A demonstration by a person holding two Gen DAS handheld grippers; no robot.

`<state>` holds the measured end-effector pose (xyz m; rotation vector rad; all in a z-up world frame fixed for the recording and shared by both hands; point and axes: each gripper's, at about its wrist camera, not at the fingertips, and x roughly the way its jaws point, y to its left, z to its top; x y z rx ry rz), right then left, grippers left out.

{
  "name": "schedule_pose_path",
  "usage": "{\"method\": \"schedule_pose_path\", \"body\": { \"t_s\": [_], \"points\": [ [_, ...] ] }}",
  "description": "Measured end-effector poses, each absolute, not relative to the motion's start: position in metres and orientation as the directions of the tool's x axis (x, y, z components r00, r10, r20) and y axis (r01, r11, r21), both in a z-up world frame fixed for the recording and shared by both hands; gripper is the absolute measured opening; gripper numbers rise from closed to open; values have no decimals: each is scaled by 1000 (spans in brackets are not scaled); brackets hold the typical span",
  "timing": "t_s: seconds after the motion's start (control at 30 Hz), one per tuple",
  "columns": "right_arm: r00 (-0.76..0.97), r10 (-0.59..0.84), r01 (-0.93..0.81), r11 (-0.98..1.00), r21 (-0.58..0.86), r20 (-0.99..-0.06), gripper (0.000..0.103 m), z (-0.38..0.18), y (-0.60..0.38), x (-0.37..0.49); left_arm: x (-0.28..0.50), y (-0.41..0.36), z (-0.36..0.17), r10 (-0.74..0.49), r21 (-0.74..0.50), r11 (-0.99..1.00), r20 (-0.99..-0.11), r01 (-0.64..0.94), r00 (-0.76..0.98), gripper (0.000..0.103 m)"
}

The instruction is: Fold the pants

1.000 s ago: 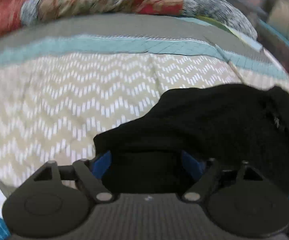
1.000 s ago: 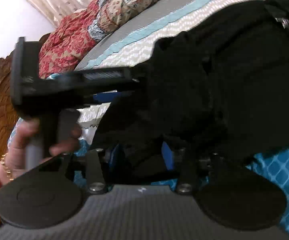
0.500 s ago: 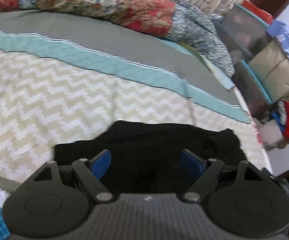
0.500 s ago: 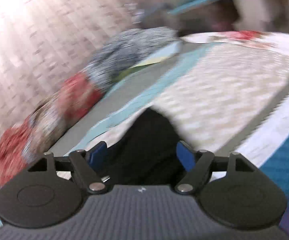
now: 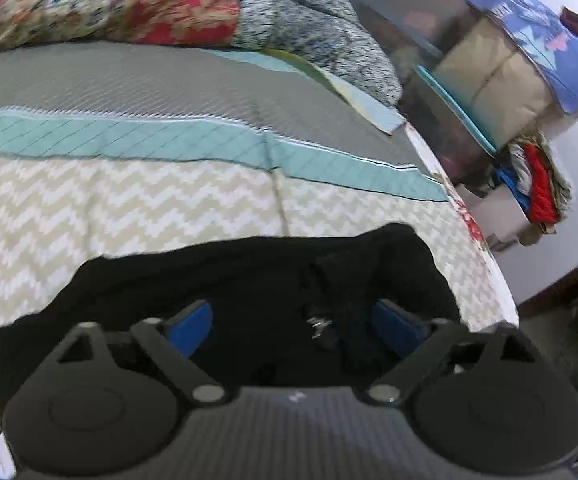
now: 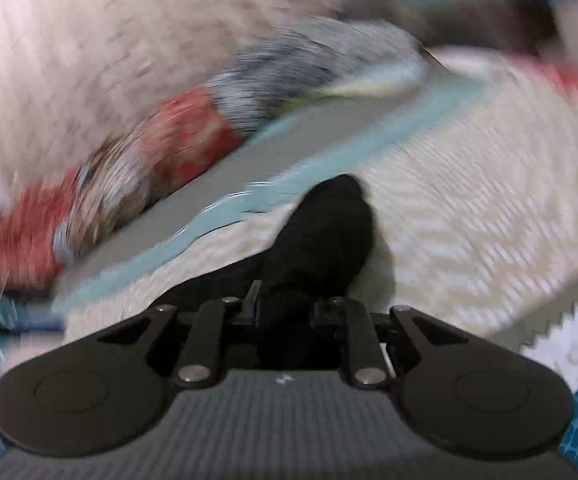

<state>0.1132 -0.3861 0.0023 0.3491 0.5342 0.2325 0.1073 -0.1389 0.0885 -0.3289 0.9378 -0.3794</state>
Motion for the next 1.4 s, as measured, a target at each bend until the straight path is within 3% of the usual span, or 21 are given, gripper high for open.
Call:
{"method": "schedule_pose_path", "body": {
  "t_s": [0.07,0.23,0.27,0.3,0.33,0.37,0.43,0.73,0.93,1.07,1.13,1.2,1.27,1.4],
  "points": [
    [842,305,-202,943,263,-446,22,14,-351,98,111,-156,94,-462,-415,885,-716,212,524,103],
    [848,317,-337,941,31,-424,21,21,-288,63,118,-194,93,-444,-334,894,-748,298,493,102],
    [846,328,-360,933,4,-420,21,22,-279,53,119,-197,90,-422,-307,903,-759,300,496,90],
    [842,343,-381,924,-11,-416,21,23,-273,45,119,-199,88,-399,-281,913,-769,297,498,70],
    [836,359,-401,916,-14,-415,21,24,-268,39,120,-198,84,-371,-259,924,-790,282,489,34],
    [829,372,-414,910,-11,-417,21,26,-264,35,119,-192,82,-368,-269,926,-798,265,476,26],
    [817,385,-429,903,-7,-429,21,29,-255,31,111,-172,83,-412,-328,910,-775,252,479,19],
    [736,542,-575,817,50,-405,21,50,-205,8,59,-62,102,-447,-415,889,-689,196,570,19],
    [650,606,-665,746,43,-459,22,36,-155,3,36,1,71,-392,-438,896,-701,74,596,22],
    [571,567,-700,714,9,-593,43,0,-122,20,51,21,19,-354,-431,902,-769,-23,533,43],
    [556,547,-708,706,-12,-626,44,-7,-118,18,55,27,2,-359,-461,885,-773,-73,523,50],
    [552,580,-722,692,4,-600,50,6,-129,9,53,31,4,-365,-478,876,-749,-70,553,55],
    [545,625,-724,687,63,-559,54,21,-148,2,52,30,10,-333,-446,893,-751,-65,571,73],
    [577,640,-643,739,200,-508,53,40,-189,1,40,37,17,-313,-426,903,-739,-55,597,76]
  ]
}}
